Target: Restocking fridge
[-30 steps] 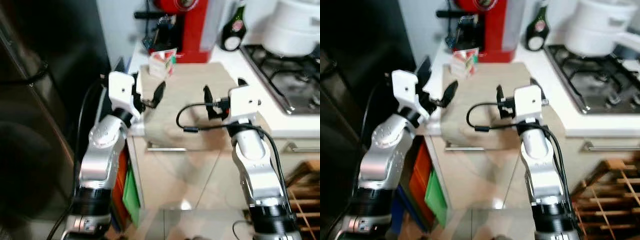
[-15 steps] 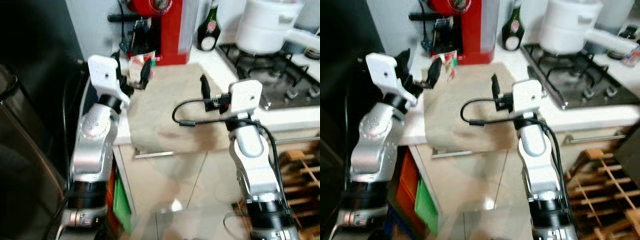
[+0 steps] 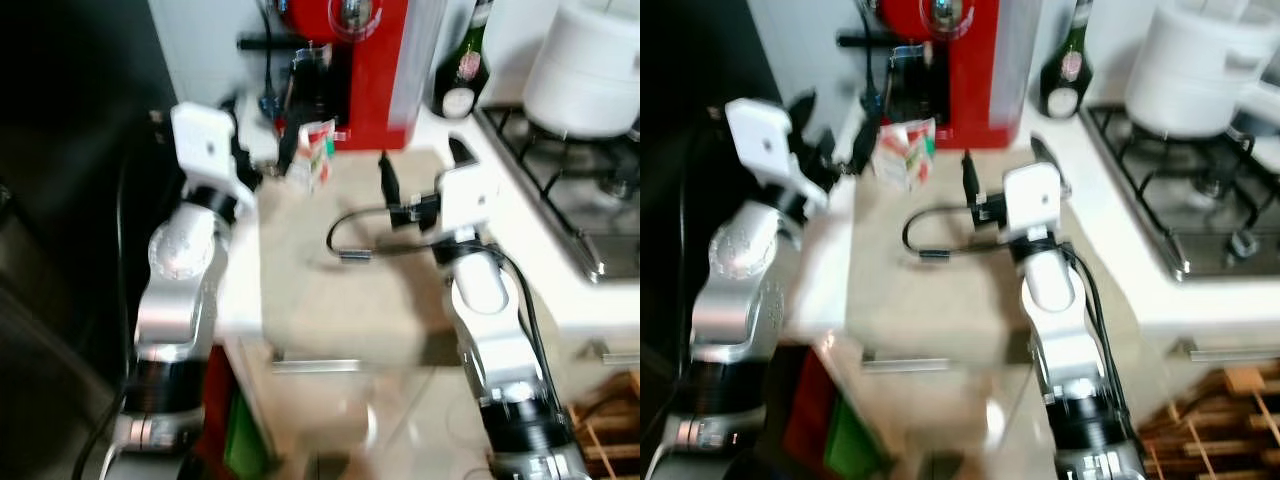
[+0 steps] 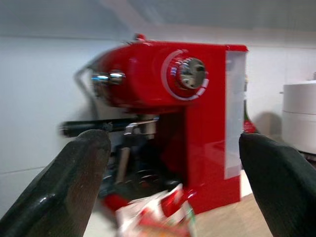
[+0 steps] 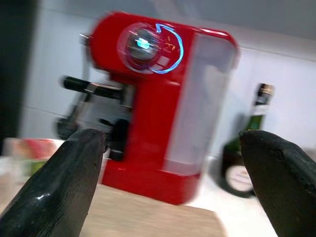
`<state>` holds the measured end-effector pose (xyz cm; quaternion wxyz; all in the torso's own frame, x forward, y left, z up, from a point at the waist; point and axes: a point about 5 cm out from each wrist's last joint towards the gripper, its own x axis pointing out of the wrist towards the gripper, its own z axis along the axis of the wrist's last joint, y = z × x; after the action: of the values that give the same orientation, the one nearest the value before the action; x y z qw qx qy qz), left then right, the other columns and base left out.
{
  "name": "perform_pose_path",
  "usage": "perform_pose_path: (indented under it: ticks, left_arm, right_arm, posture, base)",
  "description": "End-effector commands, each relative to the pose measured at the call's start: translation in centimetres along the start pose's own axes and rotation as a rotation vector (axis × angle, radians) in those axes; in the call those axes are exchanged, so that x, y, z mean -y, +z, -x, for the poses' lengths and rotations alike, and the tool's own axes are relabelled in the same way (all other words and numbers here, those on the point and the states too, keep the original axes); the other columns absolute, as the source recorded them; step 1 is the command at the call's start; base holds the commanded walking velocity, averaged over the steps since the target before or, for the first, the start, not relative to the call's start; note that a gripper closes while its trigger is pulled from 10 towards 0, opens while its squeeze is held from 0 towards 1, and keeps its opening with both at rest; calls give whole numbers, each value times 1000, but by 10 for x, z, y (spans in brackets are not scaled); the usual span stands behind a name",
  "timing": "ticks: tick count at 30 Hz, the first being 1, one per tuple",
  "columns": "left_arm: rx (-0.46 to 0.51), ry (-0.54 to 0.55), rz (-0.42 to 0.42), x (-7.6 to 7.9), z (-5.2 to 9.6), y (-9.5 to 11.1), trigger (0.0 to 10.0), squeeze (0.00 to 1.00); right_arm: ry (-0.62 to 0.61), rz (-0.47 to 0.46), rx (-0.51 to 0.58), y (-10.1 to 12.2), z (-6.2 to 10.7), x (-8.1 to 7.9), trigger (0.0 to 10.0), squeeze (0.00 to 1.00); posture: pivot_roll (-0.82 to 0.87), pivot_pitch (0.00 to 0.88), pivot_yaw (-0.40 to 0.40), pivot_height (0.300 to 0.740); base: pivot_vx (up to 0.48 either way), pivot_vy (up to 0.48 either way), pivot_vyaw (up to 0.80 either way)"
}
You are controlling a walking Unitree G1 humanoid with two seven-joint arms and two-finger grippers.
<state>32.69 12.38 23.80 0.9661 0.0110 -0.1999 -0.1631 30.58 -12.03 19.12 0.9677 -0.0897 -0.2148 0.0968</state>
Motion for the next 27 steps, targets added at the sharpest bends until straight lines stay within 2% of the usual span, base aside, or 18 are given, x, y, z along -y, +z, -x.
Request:
perform_pose_path:
  ticks: [1,5,6,7,8,9,11,16,17,19,24,25,26,27]
  left_arm:
    - [-16,-30,-4,3,-7,0,10000,0]
    - [-114,6,-29,-25,-22,-8,10000,0]
    - [-144,28,-15,-32,-24,-11,10000,0]
    - [-144,28,-15,-32,-24,-11,10000,0]
    - [-218,59,-7,-47,-30,-21,10000,0]
    - [-259,74,5,-56,-34,-27,10000,0]
    - [-296,70,42,-64,-38,-34,10000,0]
    - [-357,47,53,-66,-42,-45,10000,0]
    - [-393,3,40,-63,-48,-49,10000,0]
    - [-400,-19,33,-61,-51,-50,10000,0]
    - [-398,-34,-11,-57,-65,-42,10000,0]
    - [-380,-19,-15,-59,-69,-36,10000,0]
    - [-380,-19,-15,-59,-69,-36,10000,0]
    - [-360,-1,-23,-62,-72,-30,10000,0]
  right_arm:
    - [-14,2,5,1,1,5,10000,0]
    - [-7,0,5,2,3,3,10000,0]
    - [-5,-2,6,3,4,2,10000,0]
    - [-5,-2,6,3,4,2,10000,0]
    - [8,-18,10,4,9,0,10000,0]
    - [15,-27,8,4,12,-1,10000,0]
    - [19,-38,1,5,19,-2,10000,0]
    - [1,-42,-27,3,30,-1,10000,0]
    - [-16,-45,-50,3,42,-2,10000,0]
    - [-23,-46,-59,4,47,-3,10000,0]
    - [-46,-47,-136,8,79,-8,10000,0]
    - [-51,-44,-158,10,89,-8,10000,0]
    - [-51,-44,-158,10,89,-8,10000,0]
    - [-56,-41,-183,13,97,-7,10000,0]
  posture:
    - [-24,0,24,740]
    - [-32,0,30,740]
    - [-35,0,33,740]
    - [-35,0,33,740]
    - [-39,0,40,740]
    - [-41,0,42,740]
    - [-49,0,50,740]
    - [-72,0,69,740]
    - [-105,0,93,740]
    - [-110,0,96,740]
    - [-171,0,122,740]
    - [-199,11,121,740]
    - [-199,11,121,740]
    - [-210,27,119,740]
  base:
    - [0,0,0]
    - [0,0,0]
    - [0,0,0]
    - [0,0,0]
    - [0,0,0]
    - [0,0,0]
    - [0,0,0]
    - [0,0,0]
    - [0,0,0]
    - [0,0,0]
    - [0,0,0]
    - [0,0,0]
    - [0,0,0]
    - [0,0,0]
